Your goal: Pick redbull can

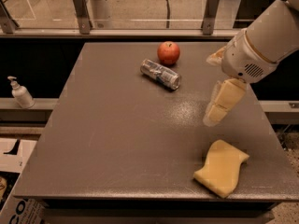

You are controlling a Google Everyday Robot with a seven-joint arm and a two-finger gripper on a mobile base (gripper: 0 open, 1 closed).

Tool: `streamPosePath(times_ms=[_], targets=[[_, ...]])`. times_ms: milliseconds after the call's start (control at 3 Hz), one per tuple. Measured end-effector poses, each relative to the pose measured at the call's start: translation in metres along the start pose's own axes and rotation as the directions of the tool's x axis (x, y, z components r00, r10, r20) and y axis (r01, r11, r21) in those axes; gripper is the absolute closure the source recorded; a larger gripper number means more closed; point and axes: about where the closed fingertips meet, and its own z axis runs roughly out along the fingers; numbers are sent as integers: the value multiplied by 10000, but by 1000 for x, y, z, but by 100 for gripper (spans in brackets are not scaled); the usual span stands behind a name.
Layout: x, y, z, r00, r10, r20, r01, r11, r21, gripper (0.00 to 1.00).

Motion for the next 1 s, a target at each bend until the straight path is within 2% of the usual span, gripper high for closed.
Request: streamPosePath(times_ms=[333, 667, 1000], targets=[[-6, -2, 5, 9997, 88, 245, -96, 9994, 332, 0], [-13, -11, 16, 9955, 300, 899, -373, 9961, 805, 0], [-23, -29, 22, 9825, 695, 1727, -908, 9888, 1185, 0]])
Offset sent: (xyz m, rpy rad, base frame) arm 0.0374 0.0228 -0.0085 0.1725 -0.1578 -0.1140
